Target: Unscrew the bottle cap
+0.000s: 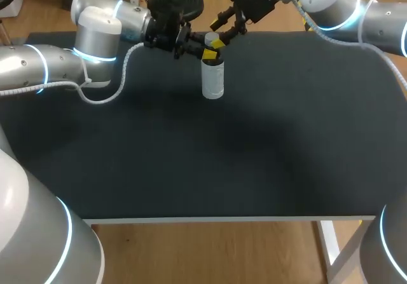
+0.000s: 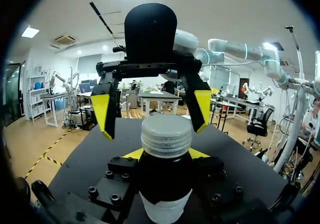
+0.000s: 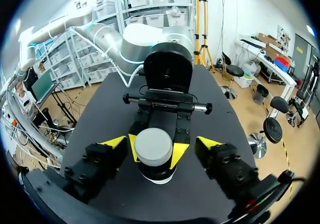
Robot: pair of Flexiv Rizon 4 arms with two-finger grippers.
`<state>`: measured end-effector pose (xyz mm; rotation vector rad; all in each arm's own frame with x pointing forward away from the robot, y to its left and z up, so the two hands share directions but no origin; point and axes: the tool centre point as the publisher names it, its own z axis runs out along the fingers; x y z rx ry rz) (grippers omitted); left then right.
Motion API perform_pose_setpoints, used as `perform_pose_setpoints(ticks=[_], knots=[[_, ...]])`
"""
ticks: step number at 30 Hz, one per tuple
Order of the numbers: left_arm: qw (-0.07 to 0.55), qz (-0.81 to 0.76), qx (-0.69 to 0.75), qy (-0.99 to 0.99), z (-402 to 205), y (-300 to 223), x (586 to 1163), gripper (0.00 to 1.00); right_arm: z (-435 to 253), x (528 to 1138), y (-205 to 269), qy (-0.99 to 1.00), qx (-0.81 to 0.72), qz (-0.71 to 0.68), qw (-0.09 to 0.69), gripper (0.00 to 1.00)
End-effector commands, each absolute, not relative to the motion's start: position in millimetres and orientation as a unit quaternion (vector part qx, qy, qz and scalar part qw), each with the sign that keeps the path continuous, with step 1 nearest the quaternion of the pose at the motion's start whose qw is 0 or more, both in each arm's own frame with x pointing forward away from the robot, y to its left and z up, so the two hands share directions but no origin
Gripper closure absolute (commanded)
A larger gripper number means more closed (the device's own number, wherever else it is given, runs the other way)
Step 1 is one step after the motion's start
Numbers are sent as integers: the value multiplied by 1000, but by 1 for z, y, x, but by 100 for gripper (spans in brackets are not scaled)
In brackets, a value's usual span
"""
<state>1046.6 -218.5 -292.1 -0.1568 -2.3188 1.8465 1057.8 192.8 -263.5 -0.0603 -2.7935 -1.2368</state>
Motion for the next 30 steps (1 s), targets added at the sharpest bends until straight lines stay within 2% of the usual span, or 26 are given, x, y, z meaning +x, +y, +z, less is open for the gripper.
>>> perform_pose_setpoints(ticks=[1,2,6,7,8,9,19,30], knots=[[89,621,-55,-777,-295,-219,1050,100,-263,1061,194,-915,-17,-400,47,44],[89,621,-55,-777,-295,-219,1050,100,-263,1061,194,-915,-17,-399,47,51],[89,621,-55,-777,-295,-219,1050,100,-263,1061,194,-916,-16,-399,48,59],[89,621,-55,-777,-295,-219,1050,100,-263,1061,194,-915,-15,-400,48,64],[89,621,-55,-777,-295,-219,1050,100,-263,1061,194,-915,-14,-400,49,91],[89,621,-55,-777,-295,-219,1050,100,-263,1061,194,-915,-12,-400,49,100],[89,621,-55,-777,-295,-219,1050,100,-262,1057,190,-908,17,-415,58,100],[89,621,-55,-777,-295,-219,1050,100,-262,1062,185,-891,121,-419,123,100]])
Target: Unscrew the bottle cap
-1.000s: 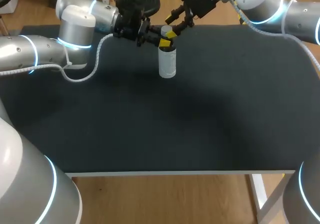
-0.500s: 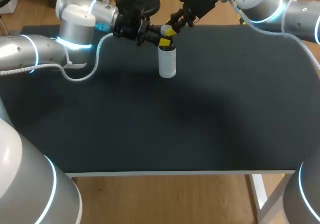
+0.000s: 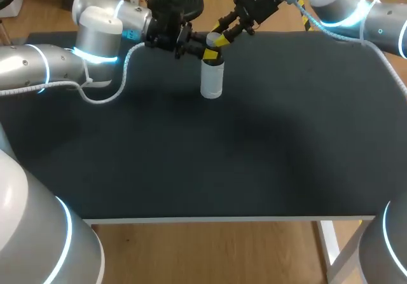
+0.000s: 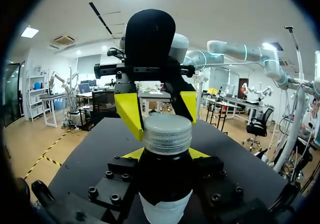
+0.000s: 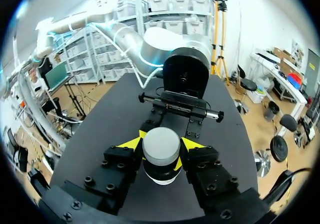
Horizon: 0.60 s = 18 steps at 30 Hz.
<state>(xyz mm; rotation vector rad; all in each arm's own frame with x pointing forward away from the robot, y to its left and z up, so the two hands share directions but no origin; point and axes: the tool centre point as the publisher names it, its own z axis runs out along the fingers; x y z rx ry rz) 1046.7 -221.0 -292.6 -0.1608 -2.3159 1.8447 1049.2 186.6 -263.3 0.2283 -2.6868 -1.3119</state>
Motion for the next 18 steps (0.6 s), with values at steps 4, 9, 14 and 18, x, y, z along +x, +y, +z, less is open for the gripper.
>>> perform_pose_setpoints(ticks=[4,9,14,18], knots=[[89,621,-55,-777,-295,-219,1050,100,-263,1063,186,-895,153,-397,131,100],[89,621,-55,-777,-295,-219,1050,100,-261,1064,187,-897,194,-374,135,100],[89,621,-55,-777,-295,-219,1050,100,-259,1064,186,-894,222,-363,141,100],[89,621,-55,-777,-295,-219,1050,100,-258,1064,185,-892,230,-361,144,100]])
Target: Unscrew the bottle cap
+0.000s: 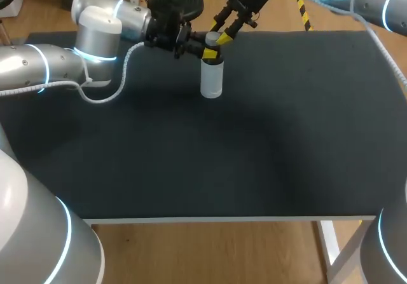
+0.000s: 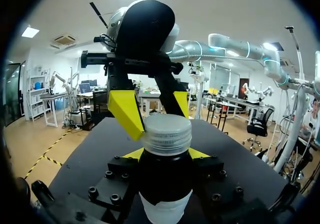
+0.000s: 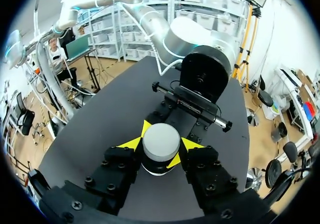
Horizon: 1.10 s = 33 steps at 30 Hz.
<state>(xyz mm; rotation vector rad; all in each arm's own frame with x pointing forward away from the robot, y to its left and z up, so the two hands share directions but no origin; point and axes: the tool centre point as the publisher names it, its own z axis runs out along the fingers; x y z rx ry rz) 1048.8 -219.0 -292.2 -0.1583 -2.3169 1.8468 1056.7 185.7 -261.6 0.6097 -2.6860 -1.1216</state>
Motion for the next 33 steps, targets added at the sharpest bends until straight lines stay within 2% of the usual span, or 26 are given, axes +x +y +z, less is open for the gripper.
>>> perform_pose_setpoints(ticks=[1,2,3,4,5,9,24,33], knots=[[89,621,-55,-777,-295,-219,1050,100,-257,1064,185,-893,231,-359,143,100],[89,621,-55,-777,-295,-219,1050,100,-257,1063,185,-896,229,-354,141,100],[89,621,-55,-777,-295,-219,1050,100,-257,1063,185,-897,227,-352,140,67],[89,621,-55,-777,-295,-219,1050,100,-257,1063,185,-898,225,-351,139,8],[89,621,-55,-777,-295,-219,1050,100,-256,1063,186,-900,217,-353,138,0],[89,621,-55,-777,-295,-219,1050,100,-251,1061,186,-901,184,-368,133,0],[89,621,-55,-777,-295,-219,1050,100,-245,1056,181,-911,-7,-411,27,0],[89,621,-55,-777,-295,-219,1050,100,-250,1058,186,-913,-42,-405,2,0]])
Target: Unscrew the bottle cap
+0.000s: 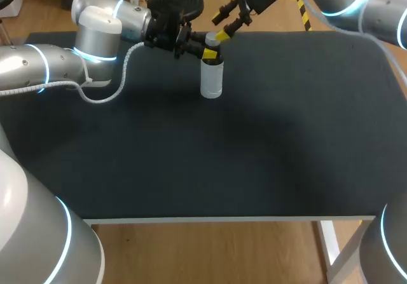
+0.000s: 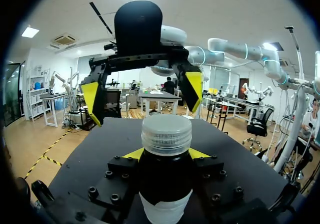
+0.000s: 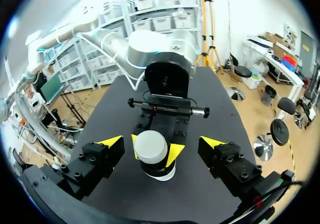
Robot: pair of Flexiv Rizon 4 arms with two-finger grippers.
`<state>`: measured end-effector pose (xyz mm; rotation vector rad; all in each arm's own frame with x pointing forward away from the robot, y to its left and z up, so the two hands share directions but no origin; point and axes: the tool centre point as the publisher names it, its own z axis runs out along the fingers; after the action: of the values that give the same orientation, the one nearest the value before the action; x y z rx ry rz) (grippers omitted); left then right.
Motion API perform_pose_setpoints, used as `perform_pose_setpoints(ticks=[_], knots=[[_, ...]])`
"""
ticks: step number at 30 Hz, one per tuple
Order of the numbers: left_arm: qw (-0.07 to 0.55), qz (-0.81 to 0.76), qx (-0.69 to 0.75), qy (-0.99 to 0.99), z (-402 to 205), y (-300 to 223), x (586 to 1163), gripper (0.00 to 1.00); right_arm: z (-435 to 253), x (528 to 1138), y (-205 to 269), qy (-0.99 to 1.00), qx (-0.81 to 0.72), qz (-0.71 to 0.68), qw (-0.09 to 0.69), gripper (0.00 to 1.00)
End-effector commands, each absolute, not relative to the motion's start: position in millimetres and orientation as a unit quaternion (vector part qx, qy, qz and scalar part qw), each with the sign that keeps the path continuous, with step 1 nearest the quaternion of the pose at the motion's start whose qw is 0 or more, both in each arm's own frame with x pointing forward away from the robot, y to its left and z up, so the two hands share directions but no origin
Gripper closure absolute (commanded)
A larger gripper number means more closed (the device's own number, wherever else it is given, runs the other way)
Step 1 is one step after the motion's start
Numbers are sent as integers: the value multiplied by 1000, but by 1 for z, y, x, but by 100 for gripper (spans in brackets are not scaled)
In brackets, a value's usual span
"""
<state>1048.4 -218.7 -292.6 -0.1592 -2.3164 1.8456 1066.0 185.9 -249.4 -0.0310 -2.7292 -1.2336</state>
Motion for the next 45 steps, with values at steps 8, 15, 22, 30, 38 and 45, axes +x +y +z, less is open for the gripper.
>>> perform_pose_setpoints(ticks=[8,15,22,30,38,45], knots=[[89,621,-55,-777,-295,-219,1050,100,-255,1058,189,-914,-45,-402,6,0],[89,621,-55,-777,-295,-219,1050,100,-259,1058,191,-917,-45,-397,11,0],[89,621,-55,-777,-295,-219,1050,100,-261,1060,191,-917,-45,-397,18,0],[89,621,-55,-777,-295,-219,1050,100,-266,1061,192,-917,-43,-396,25,0],[89,621,-55,-777,-295,-219,1050,100,-265,1062,193,-914,-37,-402,28,100],[89,621,-55,-777,-295,-219,1050,100,-265,1061,192,-914,-26,-405,33,100]])
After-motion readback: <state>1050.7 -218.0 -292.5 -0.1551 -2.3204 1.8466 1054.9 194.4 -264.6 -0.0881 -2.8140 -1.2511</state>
